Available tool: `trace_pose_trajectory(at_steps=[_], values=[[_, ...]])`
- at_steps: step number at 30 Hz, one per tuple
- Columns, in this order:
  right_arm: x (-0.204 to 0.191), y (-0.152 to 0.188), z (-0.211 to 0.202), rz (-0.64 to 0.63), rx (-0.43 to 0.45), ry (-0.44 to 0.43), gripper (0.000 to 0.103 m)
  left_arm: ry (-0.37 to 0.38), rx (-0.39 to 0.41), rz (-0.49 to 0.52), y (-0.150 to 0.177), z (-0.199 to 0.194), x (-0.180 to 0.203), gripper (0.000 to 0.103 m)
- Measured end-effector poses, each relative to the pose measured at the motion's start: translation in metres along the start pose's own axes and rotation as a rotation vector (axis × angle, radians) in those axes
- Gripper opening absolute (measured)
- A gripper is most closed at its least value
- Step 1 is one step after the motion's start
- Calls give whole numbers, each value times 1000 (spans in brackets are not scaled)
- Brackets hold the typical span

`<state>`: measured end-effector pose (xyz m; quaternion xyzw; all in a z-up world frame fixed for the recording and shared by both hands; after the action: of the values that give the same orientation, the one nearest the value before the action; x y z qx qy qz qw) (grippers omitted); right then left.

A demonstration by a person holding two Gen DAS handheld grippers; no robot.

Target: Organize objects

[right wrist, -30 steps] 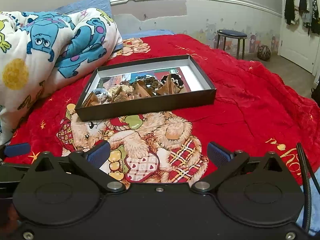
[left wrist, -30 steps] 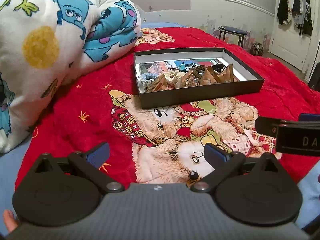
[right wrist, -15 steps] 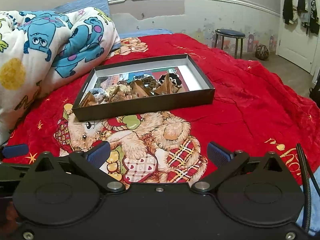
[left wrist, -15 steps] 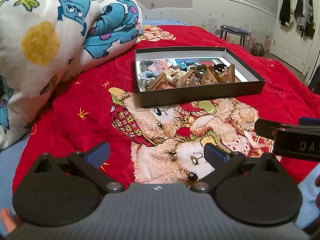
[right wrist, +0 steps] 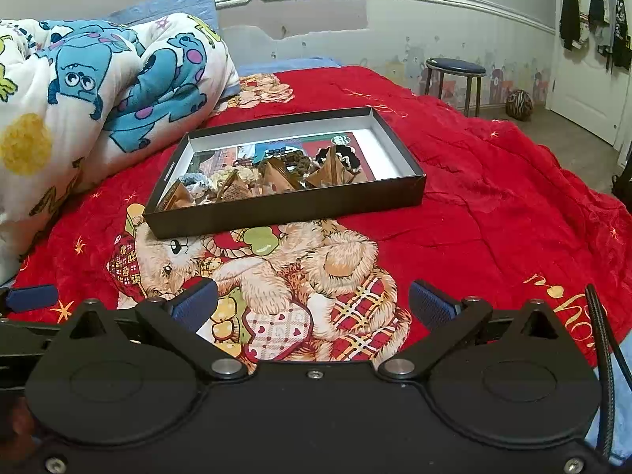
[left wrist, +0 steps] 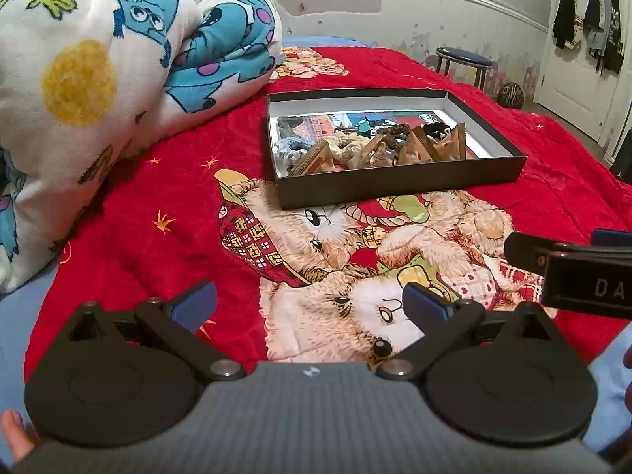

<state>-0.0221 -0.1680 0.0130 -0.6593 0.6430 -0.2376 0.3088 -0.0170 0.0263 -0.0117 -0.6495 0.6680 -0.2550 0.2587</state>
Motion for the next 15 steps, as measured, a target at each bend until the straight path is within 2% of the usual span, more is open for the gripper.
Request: trace_pose_trajectory(at_steps=[15], values=[[2, 1, 2, 8, -5, 4, 103, -6, -20, -5, 2, 3, -1, 103]])
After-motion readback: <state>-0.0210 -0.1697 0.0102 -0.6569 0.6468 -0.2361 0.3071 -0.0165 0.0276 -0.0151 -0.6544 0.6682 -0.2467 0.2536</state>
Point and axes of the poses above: each gripper's, at about its wrist camera, not at the fingertips, and z roughly the way its jaws point, x to its right, y to its underside, the point moved 5 cm from there along z, roughly the way its jaws point, and after that the axes turned 4 degrees about -x, right-handed, at the moved point
